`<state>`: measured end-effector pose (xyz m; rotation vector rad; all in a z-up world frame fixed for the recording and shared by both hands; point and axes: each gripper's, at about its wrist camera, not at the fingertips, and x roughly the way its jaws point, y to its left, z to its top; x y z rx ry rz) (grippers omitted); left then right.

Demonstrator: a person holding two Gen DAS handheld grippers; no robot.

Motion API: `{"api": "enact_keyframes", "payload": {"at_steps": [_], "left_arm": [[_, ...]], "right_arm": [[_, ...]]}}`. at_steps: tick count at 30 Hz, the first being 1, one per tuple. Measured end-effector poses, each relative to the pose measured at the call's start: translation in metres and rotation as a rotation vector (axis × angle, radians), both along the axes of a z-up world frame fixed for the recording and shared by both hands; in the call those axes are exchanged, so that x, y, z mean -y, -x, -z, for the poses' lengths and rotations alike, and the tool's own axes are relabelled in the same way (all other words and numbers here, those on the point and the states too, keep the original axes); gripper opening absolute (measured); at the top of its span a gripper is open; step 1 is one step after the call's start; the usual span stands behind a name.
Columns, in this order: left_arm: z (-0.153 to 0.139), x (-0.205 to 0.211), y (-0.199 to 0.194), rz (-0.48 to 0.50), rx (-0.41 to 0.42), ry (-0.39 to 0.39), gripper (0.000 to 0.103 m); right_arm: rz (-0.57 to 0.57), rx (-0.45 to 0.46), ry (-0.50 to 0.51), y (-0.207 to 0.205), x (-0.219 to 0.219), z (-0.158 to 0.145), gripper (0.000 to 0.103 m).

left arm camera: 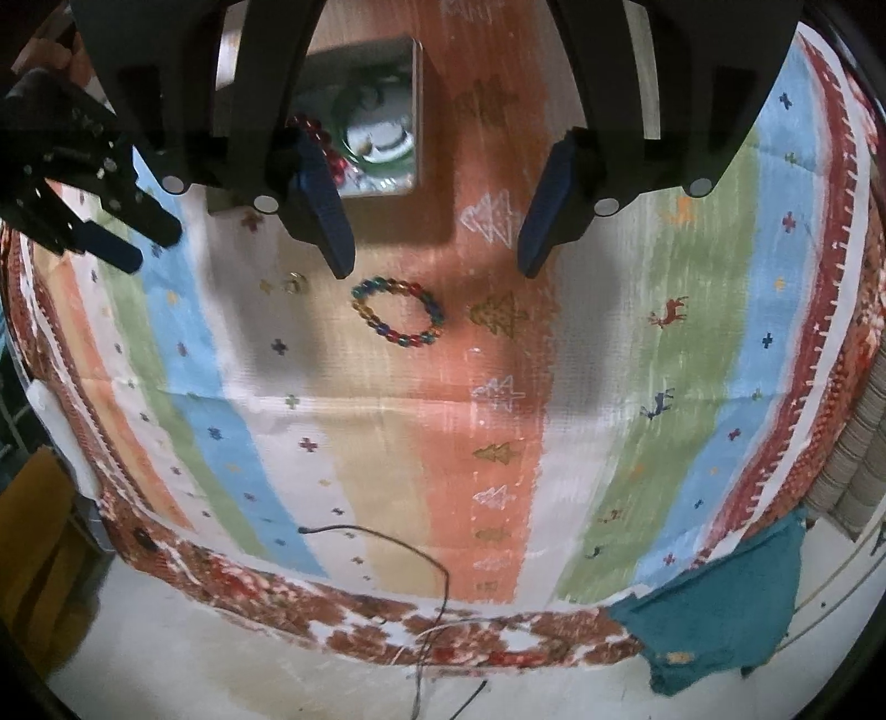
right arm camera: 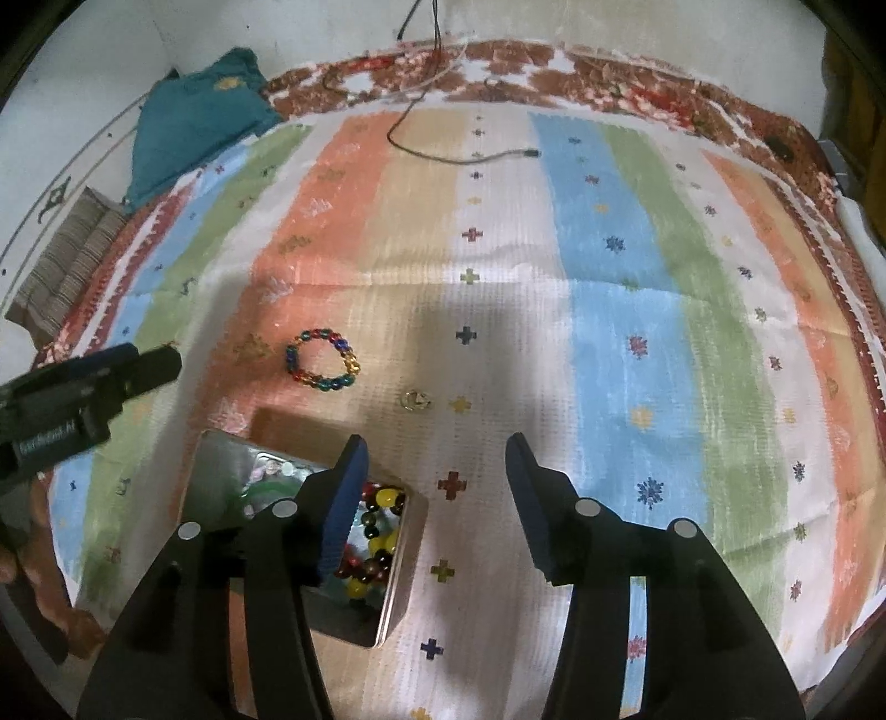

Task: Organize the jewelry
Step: 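Move both tools to the multicolour bead bracelet and the small gold ring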

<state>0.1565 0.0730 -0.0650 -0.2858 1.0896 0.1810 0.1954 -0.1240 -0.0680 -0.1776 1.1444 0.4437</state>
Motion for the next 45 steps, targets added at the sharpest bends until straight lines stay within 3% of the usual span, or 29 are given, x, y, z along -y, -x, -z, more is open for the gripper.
{"api": "enact_keyframes", "payload": {"at_steps": [16,28,45], "left_arm": [[0.026,-0.012,-0.035,-0.001,-0.065,0.027,0.061],[0.047,-0.017,-0.057,-0.011,-0.104,0.002,0.06],[0.082,-0.006,-0.083,0.079,-0.206,-0.015,0.056]], "right_arm": [[-0.035,-0.053,0.033,-0.033,-0.024,0.025,0.058],[-0.078,-0.091,0.078,-0.048,-0.04,0.046,0.058],[-0.111,-0.145,0.11,-0.062,-0.057,0.075,0.058]]}}
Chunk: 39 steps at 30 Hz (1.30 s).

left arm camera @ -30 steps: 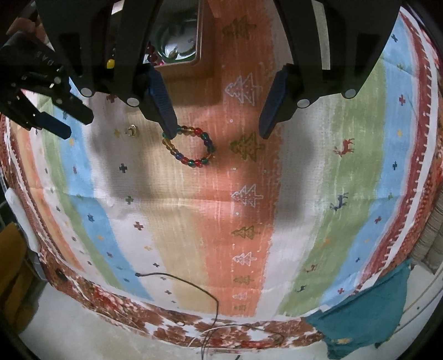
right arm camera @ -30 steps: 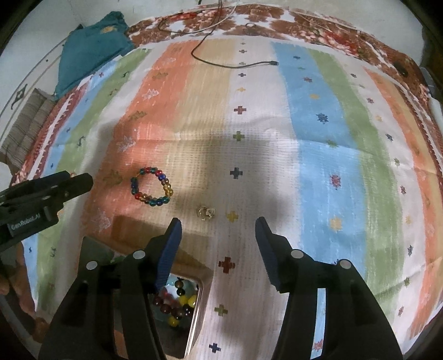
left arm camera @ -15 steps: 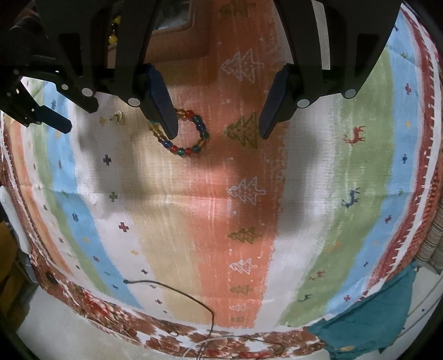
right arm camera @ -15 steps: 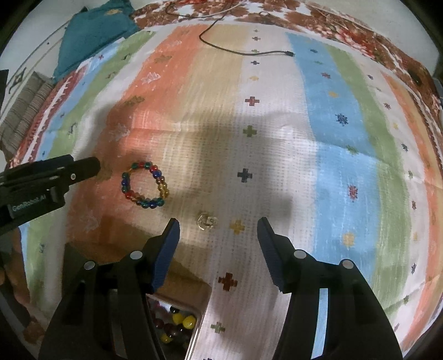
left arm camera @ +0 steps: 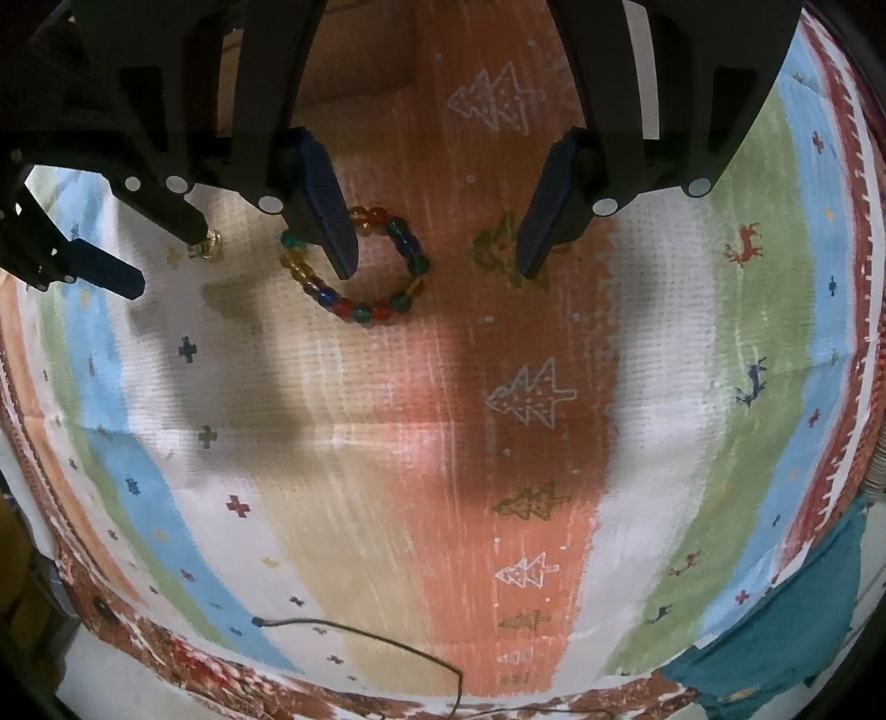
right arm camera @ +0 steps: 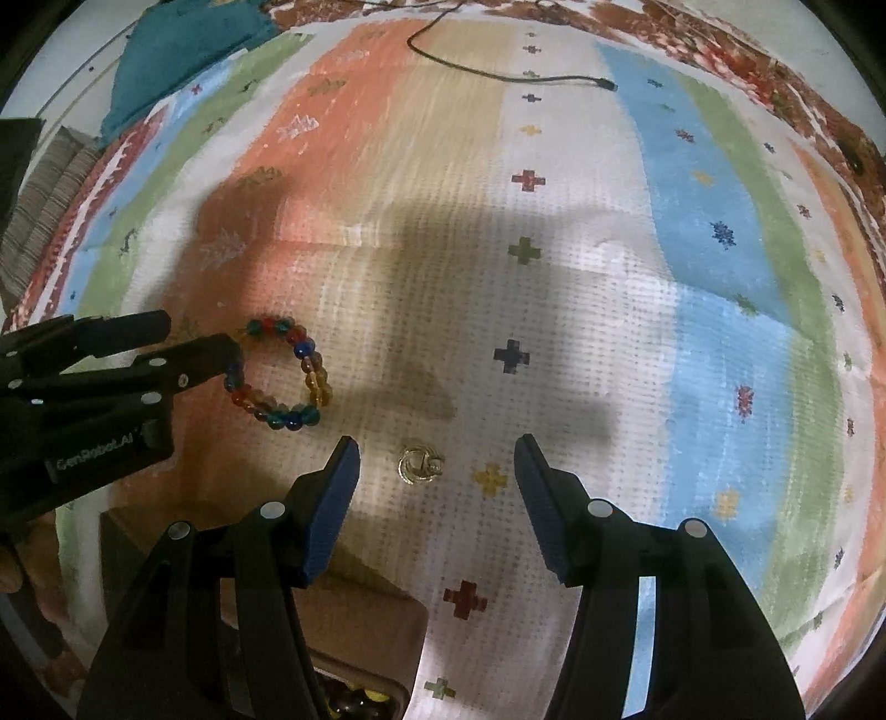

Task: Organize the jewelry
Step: 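Move both tools to the multicolour bead bracelet and the small gold ring, then grasp the multicolour bead bracelet with the left tool while the right tool grasps the gold ring, then lift the multicolour bracelet with the left tool while the right tool lifts the gold ring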

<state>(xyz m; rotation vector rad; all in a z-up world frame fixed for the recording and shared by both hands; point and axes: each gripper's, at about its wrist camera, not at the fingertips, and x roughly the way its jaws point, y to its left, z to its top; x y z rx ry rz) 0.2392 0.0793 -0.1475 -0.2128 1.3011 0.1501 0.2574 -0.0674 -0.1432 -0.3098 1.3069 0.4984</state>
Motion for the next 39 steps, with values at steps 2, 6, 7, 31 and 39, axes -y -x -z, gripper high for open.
{"api": "enact_keyframes", "payload": {"at_steps": [2,6,7,31,39], "left_arm": [[0.005,0.001,-0.002,0.02,-0.012,0.02,0.045],[0.012,-0.003,-0.004,0.015,-0.028,0.018,0.044],[0.013,-0.002,-0.004,0.018,-0.031,0.017,0.044],[0.017,0.003,-0.01,0.055,-0.022,-0.039,0.009],[0.002,0.003,-0.007,0.059,0.013,-0.029,0.009]], "right_arm": [[-0.003,-0.006,0.006,-0.001,-0.001,0.004,0.058],[0.001,-0.022,0.01,-0.005,-0.002,0.01,0.058],[0.0,-0.023,0.013,-0.006,-0.002,0.011,0.058],[-0.004,-0.012,0.049,-0.009,-0.01,0.015,0.008],[0.013,-0.006,0.056,-0.007,0.004,0.018,0.005]]}}
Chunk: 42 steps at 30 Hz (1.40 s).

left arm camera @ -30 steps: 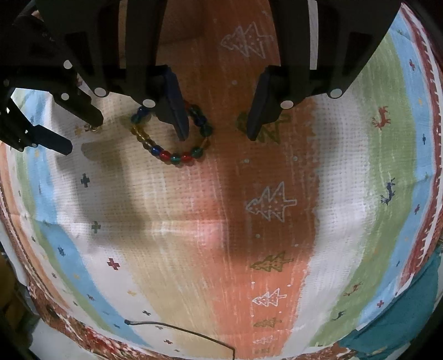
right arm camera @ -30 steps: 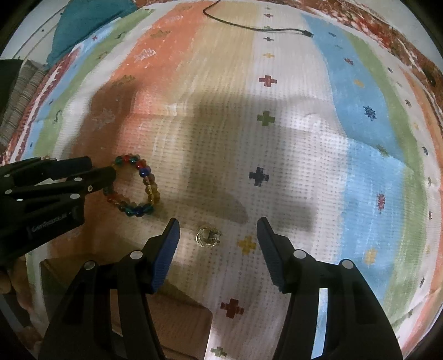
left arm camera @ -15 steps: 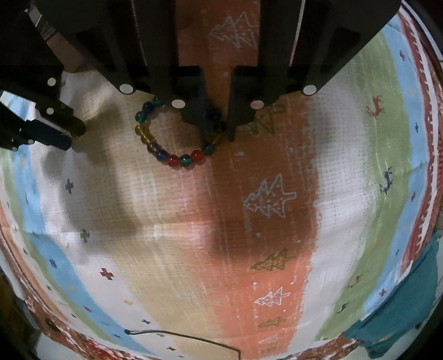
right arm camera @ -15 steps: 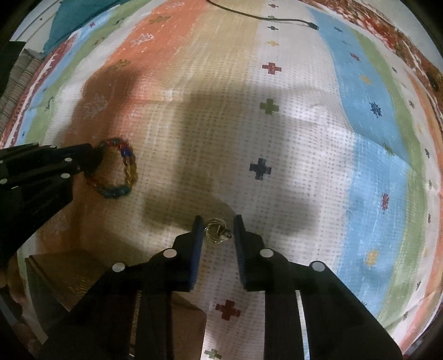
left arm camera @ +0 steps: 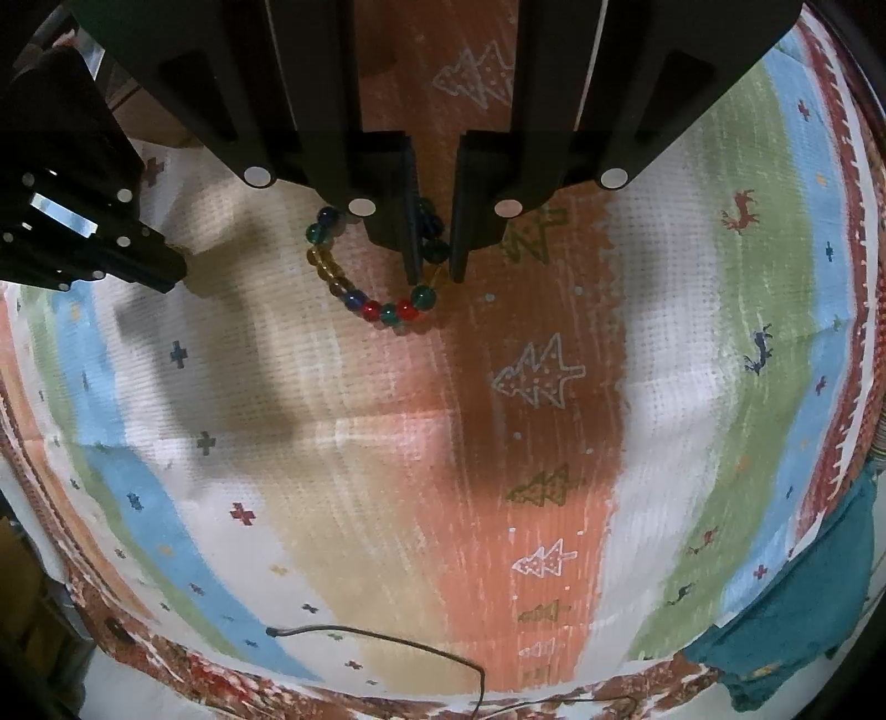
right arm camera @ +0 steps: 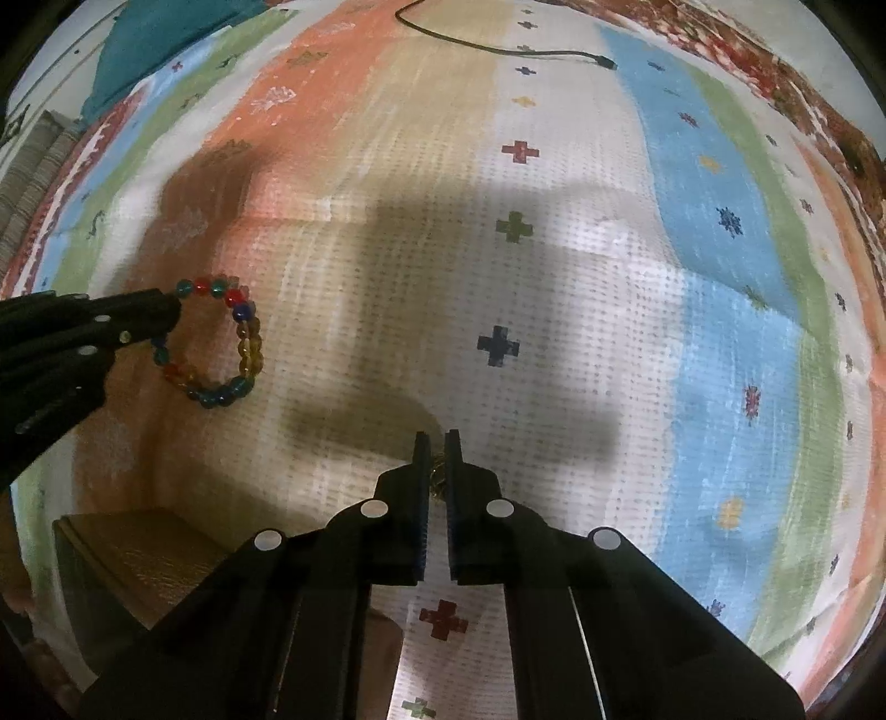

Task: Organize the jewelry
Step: 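Lift the multicolour bracelet with the left tool while the right tool lifts the gold ring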

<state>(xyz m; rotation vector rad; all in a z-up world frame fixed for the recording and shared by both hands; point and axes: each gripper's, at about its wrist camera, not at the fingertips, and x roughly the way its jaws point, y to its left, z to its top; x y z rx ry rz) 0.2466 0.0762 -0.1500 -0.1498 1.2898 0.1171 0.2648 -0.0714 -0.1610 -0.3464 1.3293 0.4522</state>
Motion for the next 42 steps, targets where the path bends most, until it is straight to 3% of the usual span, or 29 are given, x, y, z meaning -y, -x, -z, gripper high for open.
{"api": "enact_keyframes", "payload": {"at_steps": [8,15,17,18,19,29,30,31,34,42], "left_arm": [[-0.004,-0.005,0.002,-0.004,0.011,0.003,0.009],[-0.001,-0.003,0.001,-0.005,-0.007,0.001,0.009],[0.0,-0.002,0.0,-0.004,-0.012,-0.001,0.009],[0.001,-0.002,0.0,-0.003,-0.015,-0.003,0.009],[0.002,-0.002,0.0,-0.003,-0.017,-0.003,0.009],[0.006,-0.001,-0.001,0.003,-0.026,-0.012,0.009],[0.006,0.0,-0.001,0.003,-0.026,-0.012,0.009],[0.005,0.001,0.0,0.008,-0.026,-0.011,0.009],[0.005,0.008,0.0,0.042,-0.029,-0.011,0.009],[-0.006,0.013,0.002,0.043,0.002,-0.014,0.009]], "right_arm": [[0.006,0.016,-0.047,0.0,0.006,-0.02,0.004],[0.014,0.015,0.004,0.001,0.003,-0.017,0.004],[0.024,0.024,0.012,-0.004,0.001,-0.015,0.014],[0.017,0.027,0.016,-0.003,0.0,-0.015,0.041],[0.004,0.028,0.016,-0.001,0.001,-0.015,0.05],[-0.005,-0.013,0.054,-0.001,-0.001,0.005,0.044],[-0.009,-0.013,0.053,-0.003,-0.004,0.005,0.039],[-0.015,-0.017,0.049,-0.003,-0.005,0.005,0.026],[-0.025,-0.023,0.046,-0.004,-0.011,0.007,0.019],[-0.032,0.003,0.035,-0.001,-0.019,0.003,0.017]]}}
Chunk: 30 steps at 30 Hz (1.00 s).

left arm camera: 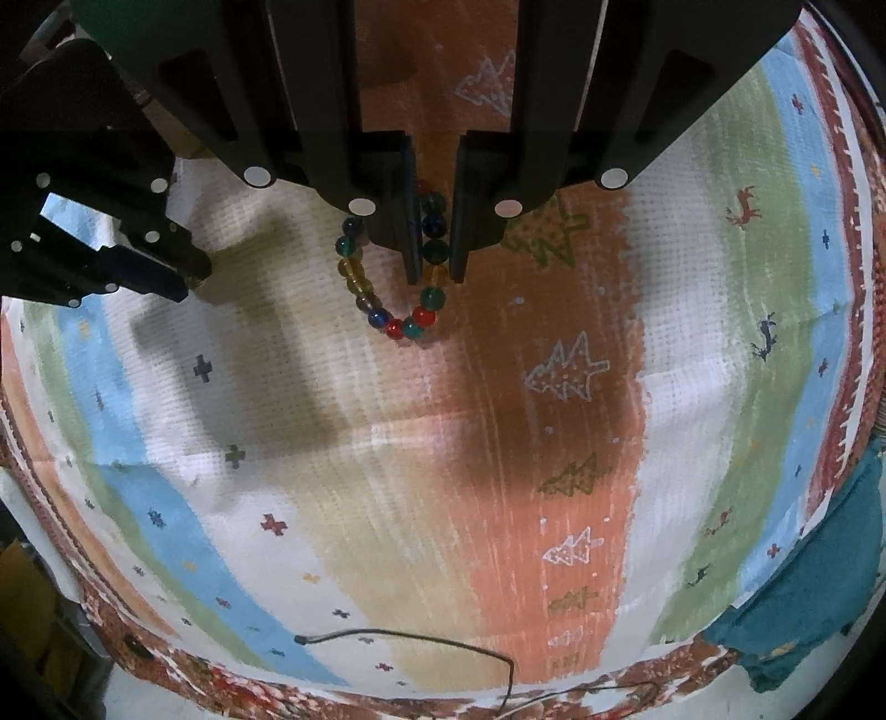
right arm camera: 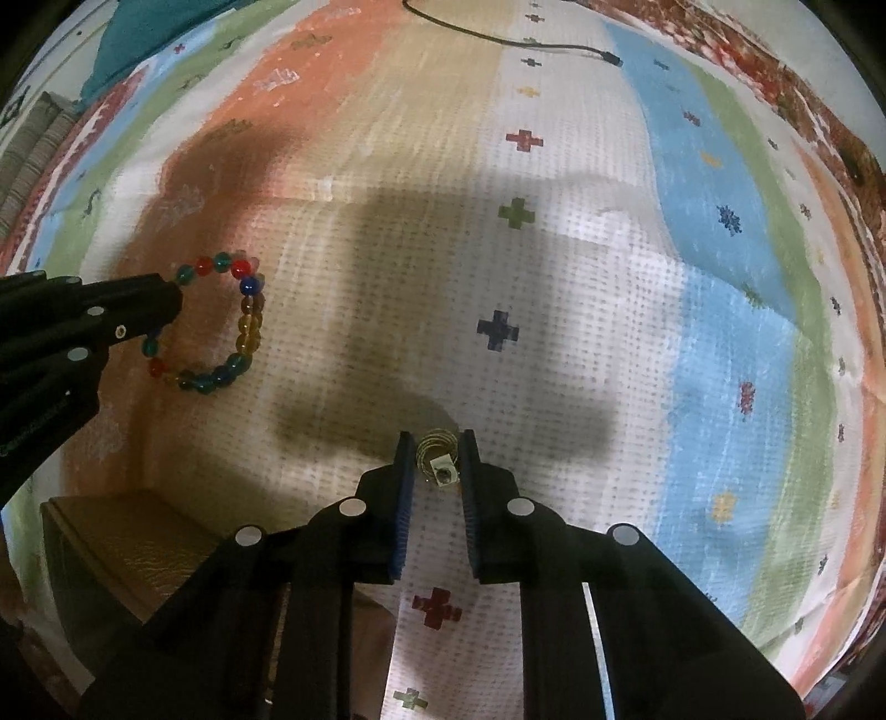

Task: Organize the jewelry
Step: 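Lift the multicolour bracelet with the left tool while the right tool lifts the gold ring, then carry the multicolour bracelet with the left tool while the right tool carries the ring over the tin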

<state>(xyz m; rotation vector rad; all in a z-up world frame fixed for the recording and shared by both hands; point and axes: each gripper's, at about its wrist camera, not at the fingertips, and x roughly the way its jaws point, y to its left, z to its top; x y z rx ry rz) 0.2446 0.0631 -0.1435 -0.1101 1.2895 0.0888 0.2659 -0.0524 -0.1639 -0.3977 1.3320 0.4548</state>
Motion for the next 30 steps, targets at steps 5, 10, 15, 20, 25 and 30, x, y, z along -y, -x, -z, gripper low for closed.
{"api": "enact_keyframes", "payload": {"at_steps": [5,10,15,20,25,30], "left_arm": [[-0.013,-0.001,0.004,-0.009,0.034,0.001,0.009],[-0.026,0.003,0.01,-0.003,0.07,0.026,0.009],[-0.033,0.008,0.015,0.0,0.092,0.023,0.009],[-0.048,0.012,0.023,-0.004,0.129,0.036,0.009],[-0.066,0.017,0.033,-0.001,0.173,0.044,0.009],[-0.078,0.021,0.04,-0.008,0.205,0.066,0.009]], "right_arm": [[-0.002,0.022,-0.032,0.013,0.006,-0.015,0.017],[-0.001,0.038,-0.05,0.017,0.011,-0.024,0.017],[0.006,0.057,-0.074,0.024,0.018,-0.035,0.017],[0.048,0.098,-0.115,0.024,0.023,-0.05,0.017],[0.072,0.122,-0.149,0.027,0.029,-0.062,0.017],[0.068,0.14,-0.177,0.032,0.032,-0.073,0.017]]}}
